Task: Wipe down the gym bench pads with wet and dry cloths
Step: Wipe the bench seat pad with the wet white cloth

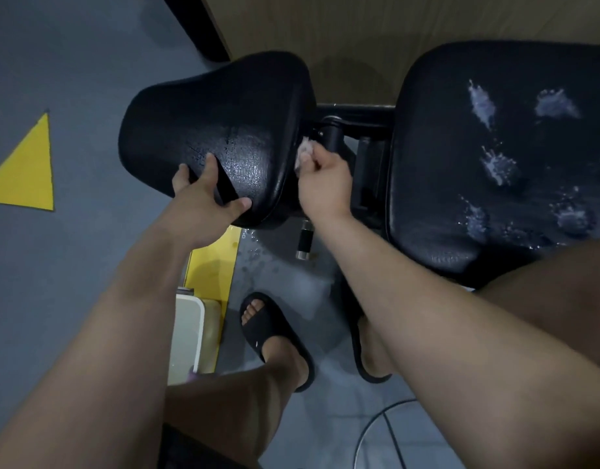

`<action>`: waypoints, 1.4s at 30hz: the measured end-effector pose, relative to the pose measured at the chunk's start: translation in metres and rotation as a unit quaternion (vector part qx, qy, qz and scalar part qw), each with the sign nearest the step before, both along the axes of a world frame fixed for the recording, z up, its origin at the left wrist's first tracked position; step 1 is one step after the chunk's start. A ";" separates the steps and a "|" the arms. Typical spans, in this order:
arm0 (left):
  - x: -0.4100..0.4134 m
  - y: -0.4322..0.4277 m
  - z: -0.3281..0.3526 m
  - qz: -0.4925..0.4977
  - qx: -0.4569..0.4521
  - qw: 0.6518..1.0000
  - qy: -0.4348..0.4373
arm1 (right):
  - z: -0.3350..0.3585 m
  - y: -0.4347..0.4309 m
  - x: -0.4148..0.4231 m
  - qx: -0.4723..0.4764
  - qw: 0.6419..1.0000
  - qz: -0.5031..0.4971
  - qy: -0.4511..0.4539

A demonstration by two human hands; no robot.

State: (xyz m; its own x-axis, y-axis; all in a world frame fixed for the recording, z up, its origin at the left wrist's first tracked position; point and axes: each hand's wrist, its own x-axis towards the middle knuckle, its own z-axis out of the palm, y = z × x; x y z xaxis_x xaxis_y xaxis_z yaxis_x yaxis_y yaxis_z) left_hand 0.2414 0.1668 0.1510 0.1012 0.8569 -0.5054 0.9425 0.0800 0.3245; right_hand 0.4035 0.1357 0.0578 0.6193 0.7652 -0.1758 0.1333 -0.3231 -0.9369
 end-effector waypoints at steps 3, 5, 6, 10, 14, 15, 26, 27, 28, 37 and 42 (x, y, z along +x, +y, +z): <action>-0.002 -0.001 0.000 0.002 -0.001 1.000 -0.005 | -0.005 -0.015 -0.012 -0.007 1.000 -0.004 0.024; -0.002 0.000 -0.001 -0.001 0.004 1.000 -0.005 | -0.006 -0.042 -0.038 -0.009 0.999 -0.031 0.032; -0.002 0.000 -0.001 -0.003 0.005 1.000 -0.005 | -0.004 -0.056 -0.053 -0.011 0.998 -0.045 0.046; -0.004 0.001 -0.004 0.000 0.005 1.000 -0.015 | 0.007 -0.081 -0.104 -0.042 0.973 -0.038 0.224; -0.009 0.000 -0.001 0.001 0.008 0.999 -0.032 | 0.024 -0.065 -0.110 -0.105 0.871 -0.137 0.460; -0.009 0.000 -0.002 0.001 0.006 0.999 -0.034 | 0.027 -0.059 -0.105 -0.114 0.835 -0.175 0.510; -0.014 -0.007 -0.003 -0.014 0.020 0.999 -0.049 | 0.029 -0.046 -0.062 0.030 0.939 -0.183 0.289; -0.013 -0.007 -0.004 -0.016 0.020 0.999 -0.047 | 0.029 -0.044 -0.063 0.028 0.947 -0.182 0.263; -0.012 -0.007 -0.004 -0.019 0.021 0.999 -0.042 | 0.029 -0.044 -0.065 0.019 0.957 -0.177 0.229; -0.001 -0.007 -0.004 -0.032 0.027 0.999 0.001 | 0.017 -0.059 -0.065 -0.099 0.972 -0.039 0.209; 0.005 -0.002 -0.004 -0.035 0.026 0.999 0.031 | 0.053 -0.033 -0.014 -0.046 0.990 -0.053 0.122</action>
